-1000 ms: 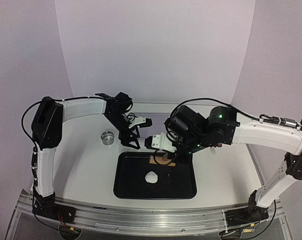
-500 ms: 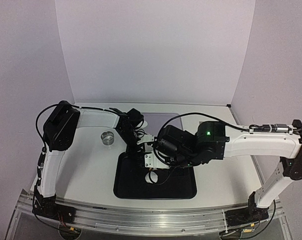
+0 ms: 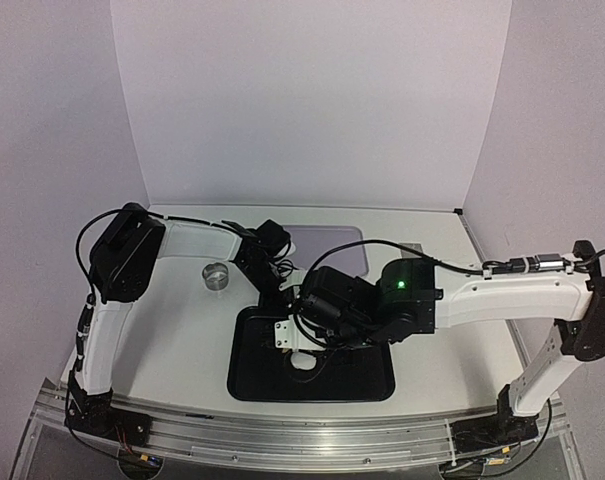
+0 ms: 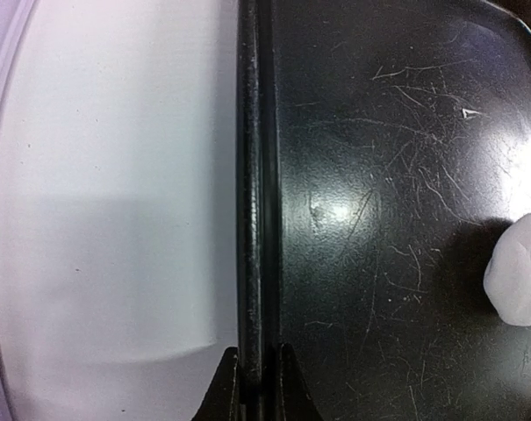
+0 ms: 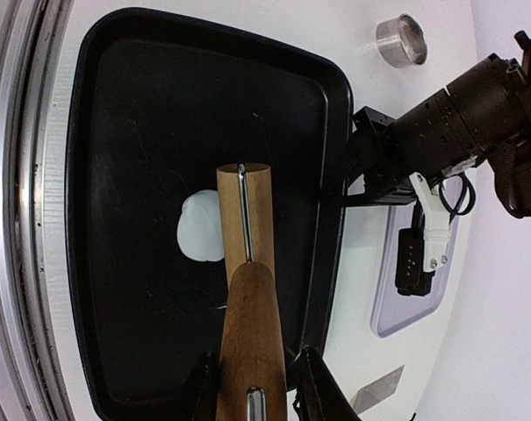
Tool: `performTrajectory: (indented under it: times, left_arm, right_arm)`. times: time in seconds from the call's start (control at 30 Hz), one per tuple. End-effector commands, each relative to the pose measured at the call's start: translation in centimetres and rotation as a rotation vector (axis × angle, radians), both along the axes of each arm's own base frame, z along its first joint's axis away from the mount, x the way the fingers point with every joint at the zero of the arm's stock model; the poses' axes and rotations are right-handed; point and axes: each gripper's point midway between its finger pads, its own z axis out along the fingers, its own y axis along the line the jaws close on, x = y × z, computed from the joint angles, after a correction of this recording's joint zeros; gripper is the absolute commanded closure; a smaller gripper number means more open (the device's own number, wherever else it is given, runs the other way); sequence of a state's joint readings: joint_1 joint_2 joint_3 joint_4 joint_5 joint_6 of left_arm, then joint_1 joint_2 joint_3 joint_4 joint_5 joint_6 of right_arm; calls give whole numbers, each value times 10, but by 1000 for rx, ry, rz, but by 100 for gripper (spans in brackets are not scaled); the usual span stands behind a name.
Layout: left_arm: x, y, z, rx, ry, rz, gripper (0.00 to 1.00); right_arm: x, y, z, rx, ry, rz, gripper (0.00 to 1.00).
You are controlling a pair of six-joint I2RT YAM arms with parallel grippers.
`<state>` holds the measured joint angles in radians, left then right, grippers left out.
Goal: Roll out the dumpling wrappers from the dough
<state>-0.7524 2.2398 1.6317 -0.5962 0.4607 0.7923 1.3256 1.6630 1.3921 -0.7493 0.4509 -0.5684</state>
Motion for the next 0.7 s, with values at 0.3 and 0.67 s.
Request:
performTrajectory:
  times: [0.3,0.67]
  left_arm:
    - [8,15,-28,97,-117,-6,100]
    - [17,12,-24,96,-145,4,100]
  right_arm:
    - [-17,5,-39,-53,46,27,100]
    - [-47,-29,-74,-216,134,42,100]
